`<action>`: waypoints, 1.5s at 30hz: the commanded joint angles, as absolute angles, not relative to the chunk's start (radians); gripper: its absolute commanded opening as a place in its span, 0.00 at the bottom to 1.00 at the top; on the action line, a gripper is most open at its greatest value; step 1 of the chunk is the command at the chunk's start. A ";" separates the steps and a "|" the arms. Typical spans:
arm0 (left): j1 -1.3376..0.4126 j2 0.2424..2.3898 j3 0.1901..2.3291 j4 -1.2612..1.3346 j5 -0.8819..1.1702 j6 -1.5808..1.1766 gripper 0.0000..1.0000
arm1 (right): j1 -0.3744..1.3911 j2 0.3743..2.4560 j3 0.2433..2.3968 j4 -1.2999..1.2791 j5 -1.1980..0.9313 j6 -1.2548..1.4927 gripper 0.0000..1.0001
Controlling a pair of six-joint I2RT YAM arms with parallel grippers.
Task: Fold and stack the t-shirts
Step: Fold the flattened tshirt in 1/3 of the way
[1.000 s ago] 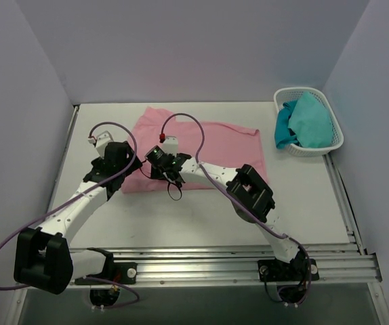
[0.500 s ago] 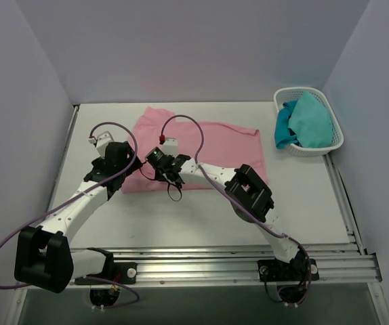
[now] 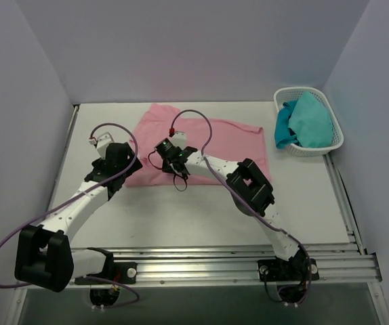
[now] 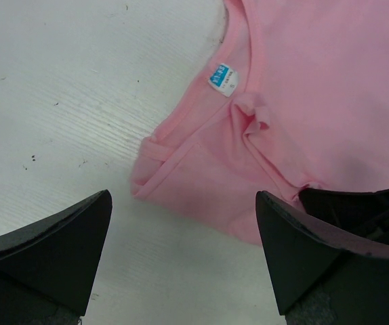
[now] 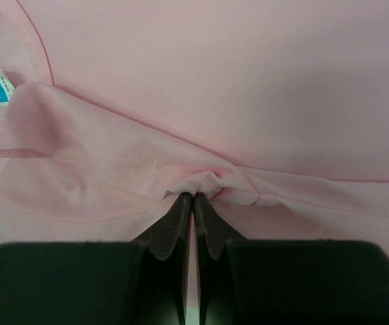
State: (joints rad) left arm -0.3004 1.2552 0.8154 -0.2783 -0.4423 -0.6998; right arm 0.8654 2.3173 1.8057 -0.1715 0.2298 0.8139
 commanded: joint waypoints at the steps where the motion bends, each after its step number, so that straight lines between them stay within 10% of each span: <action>1: -0.302 1.264 0.813 -0.230 -0.463 -0.699 0.96 | 0.786 2.307 1.835 -0.169 0.238 0.807 0.00; 17: -0.302 1.292 0.815 -0.213 -0.456 -0.696 0.96 | 0.615 2.425 2.075 -0.170 0.170 0.819 0.00; 19: -0.302 1.290 0.816 -0.213 -0.456 -0.693 0.96 | 0.577 2.472 2.118 -0.146 0.140 0.830 0.21; 21: -0.302 1.286 0.819 -0.222 -0.456 -0.693 0.95 | 0.546 2.503 2.131 -0.105 0.108 0.845 0.72; 23: -0.302 1.273 0.816 -0.222 -0.456 -0.692 0.95 | 0.532 2.513 2.140 -0.101 0.095 0.851 0.90; 45: -0.334 1.472 0.888 -0.097 -0.356 -0.726 0.93 | 0.558 1.803 1.478 -0.077 0.403 0.787 0.92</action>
State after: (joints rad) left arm -0.3202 1.4288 0.8368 -0.1837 -0.3920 -0.7055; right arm 0.5785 1.9301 1.6047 -0.0643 0.3019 0.8093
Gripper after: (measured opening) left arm 0.933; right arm 0.919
